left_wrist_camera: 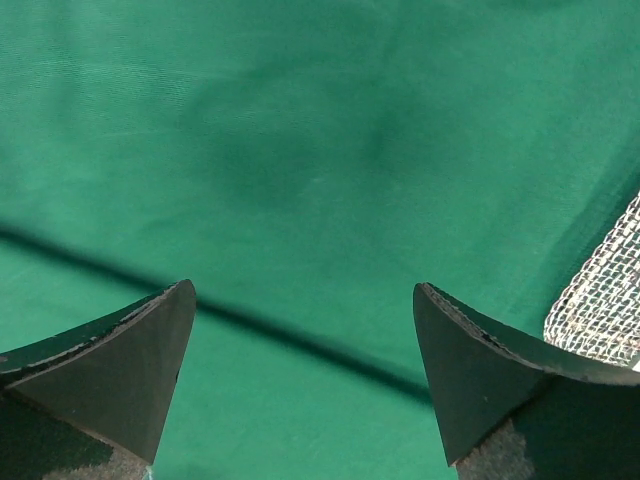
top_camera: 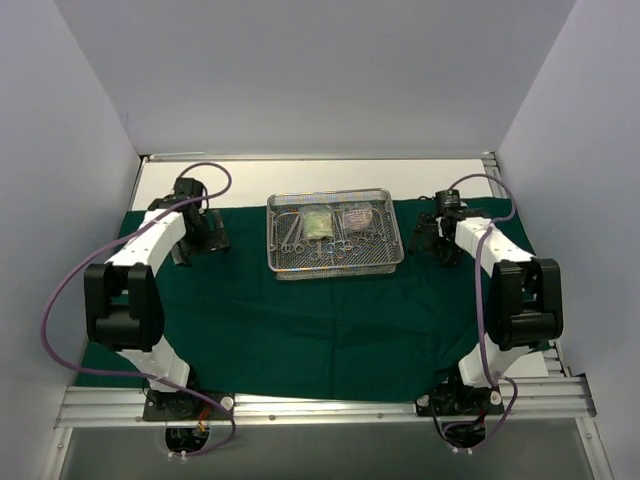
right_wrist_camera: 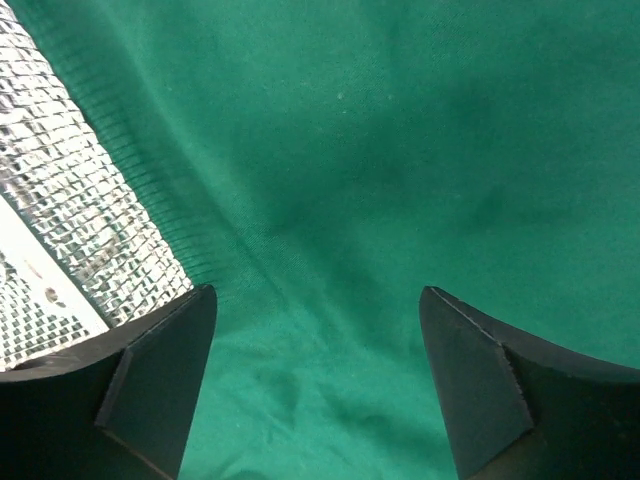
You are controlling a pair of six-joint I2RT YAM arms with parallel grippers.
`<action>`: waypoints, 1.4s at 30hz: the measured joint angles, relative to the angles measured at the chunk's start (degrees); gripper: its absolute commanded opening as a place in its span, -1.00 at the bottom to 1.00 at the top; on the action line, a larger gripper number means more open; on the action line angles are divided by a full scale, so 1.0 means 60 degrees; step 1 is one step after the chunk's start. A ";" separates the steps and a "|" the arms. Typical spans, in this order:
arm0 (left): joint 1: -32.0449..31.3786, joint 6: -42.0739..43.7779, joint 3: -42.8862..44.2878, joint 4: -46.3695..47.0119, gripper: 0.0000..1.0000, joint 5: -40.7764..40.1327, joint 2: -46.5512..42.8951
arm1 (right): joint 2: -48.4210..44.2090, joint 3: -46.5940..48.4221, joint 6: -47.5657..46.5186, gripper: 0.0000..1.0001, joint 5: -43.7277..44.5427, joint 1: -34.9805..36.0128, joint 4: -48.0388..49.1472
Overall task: Open and lay out the surgical kit
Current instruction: Smooth out the surgical kit at the center of the board.
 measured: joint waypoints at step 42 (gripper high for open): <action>-0.0401 -0.0025 0.1770 -0.0437 -0.95 0.0455 0.3464 | 0.1413 -0.0102 0.0157 -1.00 0.0929 0.0109 0.1035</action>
